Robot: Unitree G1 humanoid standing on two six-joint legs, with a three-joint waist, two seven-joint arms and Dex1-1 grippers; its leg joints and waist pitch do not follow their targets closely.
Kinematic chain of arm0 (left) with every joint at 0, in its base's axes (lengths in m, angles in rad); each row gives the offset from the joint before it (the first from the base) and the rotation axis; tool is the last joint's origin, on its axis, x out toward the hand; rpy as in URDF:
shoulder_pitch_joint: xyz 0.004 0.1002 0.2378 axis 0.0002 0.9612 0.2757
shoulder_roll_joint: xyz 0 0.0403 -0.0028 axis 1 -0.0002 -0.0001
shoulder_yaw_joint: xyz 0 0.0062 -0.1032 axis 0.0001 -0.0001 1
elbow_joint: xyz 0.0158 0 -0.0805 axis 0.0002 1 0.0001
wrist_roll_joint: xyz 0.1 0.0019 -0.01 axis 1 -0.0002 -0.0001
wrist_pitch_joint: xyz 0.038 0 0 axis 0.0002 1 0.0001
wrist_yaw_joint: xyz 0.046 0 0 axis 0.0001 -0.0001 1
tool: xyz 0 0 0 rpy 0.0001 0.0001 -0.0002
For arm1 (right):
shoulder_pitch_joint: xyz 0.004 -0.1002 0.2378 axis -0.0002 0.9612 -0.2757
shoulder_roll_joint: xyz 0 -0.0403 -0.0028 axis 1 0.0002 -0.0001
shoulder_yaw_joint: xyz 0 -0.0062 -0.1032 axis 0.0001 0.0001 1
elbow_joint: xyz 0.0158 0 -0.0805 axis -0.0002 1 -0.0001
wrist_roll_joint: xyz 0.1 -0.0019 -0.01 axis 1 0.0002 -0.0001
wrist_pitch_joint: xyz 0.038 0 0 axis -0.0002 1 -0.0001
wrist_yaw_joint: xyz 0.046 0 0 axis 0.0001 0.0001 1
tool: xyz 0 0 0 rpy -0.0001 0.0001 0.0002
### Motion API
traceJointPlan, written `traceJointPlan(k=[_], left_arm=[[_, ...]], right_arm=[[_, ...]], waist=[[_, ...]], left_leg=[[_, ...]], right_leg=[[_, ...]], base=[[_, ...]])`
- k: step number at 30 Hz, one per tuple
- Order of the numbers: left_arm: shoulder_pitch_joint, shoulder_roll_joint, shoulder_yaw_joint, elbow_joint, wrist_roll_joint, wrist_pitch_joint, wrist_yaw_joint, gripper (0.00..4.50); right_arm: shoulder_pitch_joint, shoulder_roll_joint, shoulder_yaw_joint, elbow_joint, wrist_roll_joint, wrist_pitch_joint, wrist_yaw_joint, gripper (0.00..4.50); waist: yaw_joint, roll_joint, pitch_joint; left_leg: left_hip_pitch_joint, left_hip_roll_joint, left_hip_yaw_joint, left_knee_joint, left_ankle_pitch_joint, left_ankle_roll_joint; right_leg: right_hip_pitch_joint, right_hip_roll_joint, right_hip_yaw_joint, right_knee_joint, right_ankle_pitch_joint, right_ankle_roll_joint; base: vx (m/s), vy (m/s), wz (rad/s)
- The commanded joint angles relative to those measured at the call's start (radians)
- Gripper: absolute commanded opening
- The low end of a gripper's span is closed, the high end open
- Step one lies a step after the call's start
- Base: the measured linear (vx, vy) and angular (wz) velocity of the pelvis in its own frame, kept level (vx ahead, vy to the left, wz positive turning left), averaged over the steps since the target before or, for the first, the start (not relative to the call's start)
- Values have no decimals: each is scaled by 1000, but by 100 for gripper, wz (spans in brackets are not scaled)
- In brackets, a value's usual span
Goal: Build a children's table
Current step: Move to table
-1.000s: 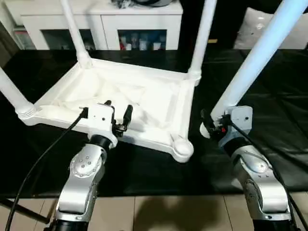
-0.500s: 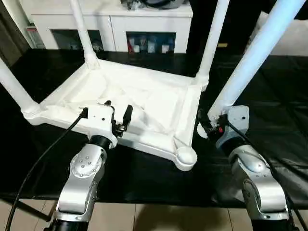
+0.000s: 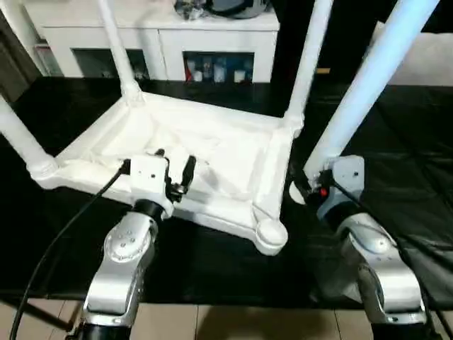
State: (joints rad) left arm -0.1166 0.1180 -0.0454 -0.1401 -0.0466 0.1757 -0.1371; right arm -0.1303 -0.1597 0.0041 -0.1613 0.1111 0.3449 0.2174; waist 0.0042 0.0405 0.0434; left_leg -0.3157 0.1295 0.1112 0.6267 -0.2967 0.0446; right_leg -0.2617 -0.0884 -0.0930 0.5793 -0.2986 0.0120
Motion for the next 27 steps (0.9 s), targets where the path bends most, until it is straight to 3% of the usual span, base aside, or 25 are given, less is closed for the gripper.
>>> traceJointPlan(k=[1, 2, 3, 4, 5, 6, 7, 8, 9, 10, 11, 12, 13, 14, 15, 16, 18, 19, 20, 21, 22, 23, 24, 26, 27], left_arm=[[-2, 7, 2, 4, -1, -8, -6, 334], [-2, 7, 2, 4, -2, -8, -6, 334], [-2, 7, 2, 4, -2, -8, -6, 334], [-1, 8, 3, 4, -2, -8, -7, 334], [-1, 8, 3, 4, -2, -8, -8, 334], [-1, 7, 3, 3, -1, -8, -8, 334], [0, 6, 3, 2, 0, -7, -9, 334], [0, 6, 3, 2, 0, -7, -9, 334], [1, 6, 3, 1, 1, -7, -9, 334], [1, 6, 3, 1, 2, -7, -10, 334], [2, 6, 3, 0, 1, -7, -10, 334], [3, 6, 3, 0, 1, -8, -10, 334], [4, 7, 3, 0, 0, -9, -10, 334], [4, 7, 3, 0, 0, -9, -10, 334], [4, 7, 2, 0, 0, -9, -10, 334], [4, 5, 3, 0, 2, -9, -11, 334], [9, -1, 5, -1, -3, -19, -14, 334], [11, -3, 6, -2, -8, -23, -14, 334], [11, -2, 5, -4, -7, -17, -15, 334], [10, 0, 3, -5, -6, -12, -15, 334], [8, 4, 1, -1, -3, -20, -17, 334], [8, 4, 1, -1, -3, -20, -17, 334], [7, 6, 2, 1, -3, -26, -19, 334], [0, 13, 8, 10, -8, -33, -31, 334], [-3, 17, 10, 15, -9, -35, -36, 334]], right_arm=[[-13, 2, 4, -9, -3, -9, 0, 192], [-13, 1, 5, -10, -4, -9, 0, 192], [-13, 1, 5, -10, -4, -9, 0, 192], [-12, 1, 8, -11, -2, -9, 4, 192], [-12, 1, 10, -11, 2, -7, 9, 192], [-12, -2, 15, -12, 0, 1, 12, 192], [-11, -1, 17, -12, 2, 3, 13, 192], [-11, -1, 17, -12, 2, 3, 13, 192], [-10, 2, 15, -11, 4, 1, 11, 192], [-10, -1, 18, -11, -2, -5, 11, 192], [-9, -2, 20, -11, -5, -7, 12, 192], [-8, -2, 21, -11, -7, -8, 12, 192], [-7, -2, 22, -12, -8, -8, 11, 192], [-7, -2, 22, -12, -8, -8, 11, 192], [-7, -2, 22, -12, -8, -8, 11, 192], [-6, -4, 23, -12, -7, -9, 11, 192], [-5, -6, 22, -13, -8, -10, 8, 192], [-5, -6, 20, -12, -10, -10, 7, 192], [-6, -7, 17, -11, -11, -11, 6, 192], [-8, -8, 14, -9, -11, -12, 5, 192], [-11, -12, 8, -4, -14, -13, 2, 192], [-11, -12, 8, -4, -15, -14, 2, 192], [-11, -12, 3, -2, -16, -18, -1, 192], [-12, -11, -14, 2, 0, -8, -2, 192], [-12, -12, -22, 4, 7, -2, -4, 192]], waist=[[-22, 15, -69], [-48, 17, -69], [-48, 17, -69], [-52, -7, -57], [-49, -14, -53], [-25, -59, -55], [12, -52, -67], [59, -51, -47], [64, -60, -27], [55, -46, -28], [58, -19, -38], [41, 15, -40], [-11, 46, -16], [-32, 47, -52], [-39, 46, -60], [-43, 41, -56], [-46, 16, -42], [-36, -30, -38], [5, -68, -52], [29, -47, -54], [32, -58, -58], [35, -43, -61], [33, -19, -65], [29, -11, -89], [36, -4, -90]], left_leg=[[65, 67, -58, -76, 257, 251], [152, 118, -124, -78, 257, 364], [152, 118, -124, -78, 257, 364], [156, 167, -151, -88, 213, 446], [136, 135, -125, -82, 172, 421], [23, 2, -18, -12, 76, 302], [-22, -53, 30, 80, -44, 130], [-107, -25, -9, 135, -27, -26], [-128, -12, -21, 138, -13, -66], [-143, 12, -37, 102, 99, -52], [-104, 26, -39, 50, 124, -48], [-65, 39, -27, -31, 111, -3], [-14, 109, -104, -119, -232, 9], [71, 158, -167, -133, -426, 61], [86, 160, -179, -134, -437, 110], [88, 153, -178, -127, -364, 222], [55, 128, -137, -131, -321, 270], [4, 70, -74, -111, -363, 190], [-81, -20, -2, 30, -171, 134], [-104, -1, -22, 58, -37, 112], [-127, 12, -33, 33, 146, 57], [-116, 14, -32, -7, 218, 32], [-81, 37, -34, -47, 288, 7], [-67, 58, -43, -36, 366, 5], [-60, 63, -44, -36, 376, 4]], right_leg=[[0, 16, 4, -5, 4, -182], [-104, 16, 0, 57, -45, -120], [-104, 16, 0, 57, -45, -120], [-160, -29, 45, 107, -51, -17], [-151, -36, 60, 83, -18, -21], [-28, -61, 127, -11, 80, -59], [68, -93, 280, -61, 8, -246], [123, -105, 308, -57, -24, -384], [113, -102, 297, -59, 1, -406], [93, -107, 189, -54, 61, -372], [52, -78, 150, -63, 1, -344], [42, -29, 98, -76, -151, -281], [-24, 53, 50, 9, -220, -174], [-68, 44, 51, 105, -153, -113], [-82, 36, 48, 123, -109, -73], [-111, 22, 50, 138, -52, -2], [-114, 3, 60, 116, 19, 19], [-72, -36, 98, 4, 24, 4], [26, -119, 190, -71, -145, -36], [46, -170, 211, -79, -160, -59], [34, -128, 174, -38, 9, -38], [21, -88, 141, -16, 119, -34], [-14, -43, 102, 10, 315, -62], [-17, -30, 97, 51, 594, -101], [-26, -27, 94, 51, 622, -113]], base=[[69, -20, 5], [87, -34, 1], [0, 0, 0], [0, 0, 0], [29, -77, 6], [57, -56, 12], [57, -56, 12], [76, -32, -25], [59, -34, -60], [59, -34, -60], [45, 6, -18], [43, 52, 6], [43, 52, 6], [84, 48, 2], [96, 14, 7], [96, 14, 7], [61, -29, 5], [57, -47, 5], [73, -92, 5], [77, -95, -5], [77, -95, -5], [65, -58, -10], [67, -21, -2], [62, -9, -2], [0, 0, 0]])
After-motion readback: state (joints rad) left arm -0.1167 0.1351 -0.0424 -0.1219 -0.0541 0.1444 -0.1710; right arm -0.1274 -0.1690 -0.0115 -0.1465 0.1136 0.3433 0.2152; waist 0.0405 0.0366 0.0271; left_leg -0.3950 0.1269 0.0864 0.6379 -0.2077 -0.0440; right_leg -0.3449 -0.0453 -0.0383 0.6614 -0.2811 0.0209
